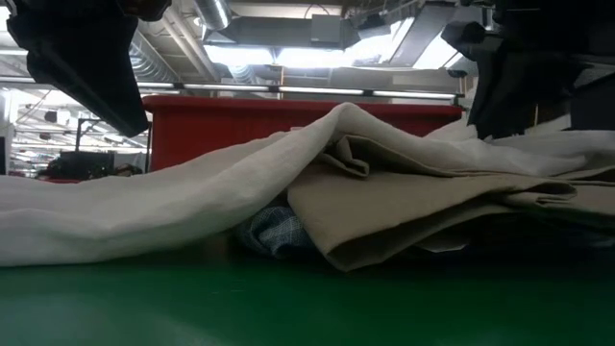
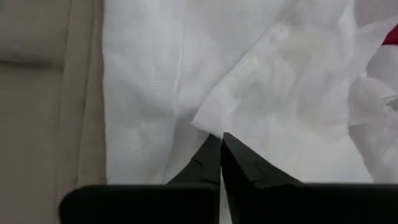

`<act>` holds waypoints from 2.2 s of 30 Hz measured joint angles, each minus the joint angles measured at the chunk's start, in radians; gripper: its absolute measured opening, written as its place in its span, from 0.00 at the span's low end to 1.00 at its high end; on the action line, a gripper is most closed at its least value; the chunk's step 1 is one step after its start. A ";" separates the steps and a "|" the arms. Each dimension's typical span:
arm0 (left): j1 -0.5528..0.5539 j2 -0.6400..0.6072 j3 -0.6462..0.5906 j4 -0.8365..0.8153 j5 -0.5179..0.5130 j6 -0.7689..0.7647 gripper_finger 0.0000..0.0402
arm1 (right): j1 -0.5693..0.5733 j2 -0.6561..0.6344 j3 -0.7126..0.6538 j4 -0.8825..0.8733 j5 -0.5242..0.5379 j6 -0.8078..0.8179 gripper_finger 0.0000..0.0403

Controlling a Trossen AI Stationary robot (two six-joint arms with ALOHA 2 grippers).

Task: Fold Laundry from Bin
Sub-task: Fold the white polo shirt

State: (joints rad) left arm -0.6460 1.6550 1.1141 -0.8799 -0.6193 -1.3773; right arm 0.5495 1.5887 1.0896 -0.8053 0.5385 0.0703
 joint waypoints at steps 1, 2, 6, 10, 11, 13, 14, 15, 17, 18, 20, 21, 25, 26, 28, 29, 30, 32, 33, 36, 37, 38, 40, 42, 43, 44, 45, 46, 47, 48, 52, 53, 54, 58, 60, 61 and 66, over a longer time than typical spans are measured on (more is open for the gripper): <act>0.000 0.000 0.000 0.000 0.000 0.000 0.26 | 0.000 0.000 0.009 0.000 0.000 0.006 0.02; 0.000 0.000 0.000 0.000 0.000 0.000 0.26 | 0.000 0.000 0.022 0.001 0.000 0.012 0.03; 0.000 0.000 0.000 0.000 0.000 0.000 0.26 | 0.000 0.000 0.086 0.003 0.000 0.041 0.03; 0.000 0.000 0.000 0.000 -0.001 0.000 0.26 | 0.000 -0.001 0.123 0.064 -0.017 0.056 0.01; 0.000 0.000 0.000 0.000 -0.001 0.000 0.26 | 0.000 -0.001 0.123 0.093 -0.040 0.056 0.02; 0.000 0.000 0.000 0.000 -0.001 0.000 0.26 | 0.000 -0.001 0.123 0.139 -0.095 0.056 0.02; 0.000 0.000 0.000 0.000 -0.001 0.000 0.26 | 0.000 -0.001 0.123 0.160 -0.112 0.056 0.02; 0.000 0.000 0.000 0.000 -0.001 0.000 0.26 | 0.000 0.000 0.123 0.180 -0.118 0.056 0.01; 0.000 0.000 0.000 0.000 -0.001 0.000 0.26 | 0.000 0.006 0.122 0.208 -0.117 0.056 0.01; 0.000 0.000 0.000 0.000 -0.001 0.000 0.26 | 0.000 0.008 0.122 0.215 -0.113 0.056 0.01; 0.000 0.000 0.000 0.000 -0.001 0.000 0.26 | 0.000 0.013 0.121 0.243 -0.113 0.056 0.01; 0.000 0.000 0.000 0.000 -0.001 0.000 0.26 | 0.000 0.014 0.121 0.255 -0.113 0.056 0.01; 0.000 0.000 0.000 0.000 -0.001 0.000 0.26 | -0.006 0.015 0.121 0.288 -0.113 0.057 0.01; 0.000 0.000 0.000 0.000 -0.001 0.001 0.26 | -0.010 0.015 0.121 0.298 -0.112 0.061 0.01; 0.000 0.000 0.000 0.000 -0.001 0.001 0.26 | -0.019 0.015 0.121 0.303 -0.116 0.088 0.01; 0.000 0.000 0.000 0.000 -0.001 0.000 0.26 | -0.028 0.015 0.121 0.303 -0.130 0.100 0.01; 0.000 0.000 0.000 0.000 -0.001 0.001 0.26 | -0.034 0.015 0.121 0.302 -0.146 0.108 0.01; 0.000 0.000 0.000 0.003 -0.001 0.001 0.26 | -0.049 0.018 0.121 0.296 -0.210 0.111 0.00; 0.001 0.000 0.000 0.007 -0.004 0.000 0.26 | -0.059 0.023 0.121 0.297 -0.239 0.112 0.00; 0.005 0.000 0.000 0.025 -0.021 0.001 0.26 | -0.074 0.028 0.121 0.283 -0.293 0.113 0.01; 0.007 0.000 0.000 0.039 -0.035 0.001 0.26 | -0.079 0.027 0.121 0.282 -0.300 0.113 0.01; 0.009 0.000 0.000 0.059 -0.055 0.001 0.26 | -0.081 0.026 0.121 0.283 -0.306 0.113 0.01; 0.018 0.000 0.000 0.112 -0.102 0.017 0.26 | -0.081 0.026 0.121 0.283 -0.309 0.113 0.01; 0.033 0.000 0.000 0.180 -0.139 0.090 0.26 | -0.079 0.025 0.121 0.283 -0.302 0.113 0.00; 0.041 0.000 0.000 0.218 -0.154 0.141 0.26 | -0.079 0.024 0.121 0.284 -0.298 0.113 0.00; 0.050 0.000 0.000 0.256 -0.168 0.193 0.26 | -0.079 0.023 0.121 0.284 -0.296 0.113 0.00; 0.059 0.000 0.000 0.297 -0.181 0.247 0.26 | -0.079 0.023 0.121 0.284 -0.297 0.113 0.00; 0.069 0.000 0.000 0.336 -0.189 0.301 0.26 | -0.079 0.023 0.121 0.284 -0.297 0.113 0.01; 0.081 0.000 0.000 0.375 -0.191 0.362 0.26 | -0.079 0.023 0.121 0.284 -0.297 0.113 0.01; 0.093 0.000 0.000 0.415 -0.191 0.421 0.26 | -0.079 0.023 0.121 0.284 -0.297 0.113 0.01; 0.136 0.000 0.000 0.560 -0.157 0.648 0.26 | -0.079 0.015 0.121 0.290 -0.297 0.113 0.01; 0.148 0.000 0.000 0.593 -0.137 0.696 0.26 | -0.079 0.010 0.122 0.288 -0.297 0.112 0.01; 0.159 0.000 0.000 0.625 -0.115 0.740 0.26 | -0.079 0.006 0.126 0.284 -0.297 0.112 0.01; 0.202 0.000 0.000 0.723 -0.020 0.866 0.28 | -0.079 0.004 0.169 0.273 -0.298 0.110 0.01; 0.220 0.000 0.000 0.761 0.028 0.917 0.31 | -0.079 0.004 0.184 0.265 -0.305 0.109 0.01; 0.229 0.000 0.000 0.776 0.051 0.940 0.33 | -0.079 0.003 0.188 0.264 -0.305 0.108 0.01; 0.258 0.000 0.000 0.844 0.136 1.045 0.42 | -0.079 0.003 0.189 0.247 -0.304 0.108 0.01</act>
State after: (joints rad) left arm -0.3878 1.6550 1.1141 -0.0363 -0.4835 -0.3323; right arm 0.4709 1.5921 1.2789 -0.5579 0.2340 0.1787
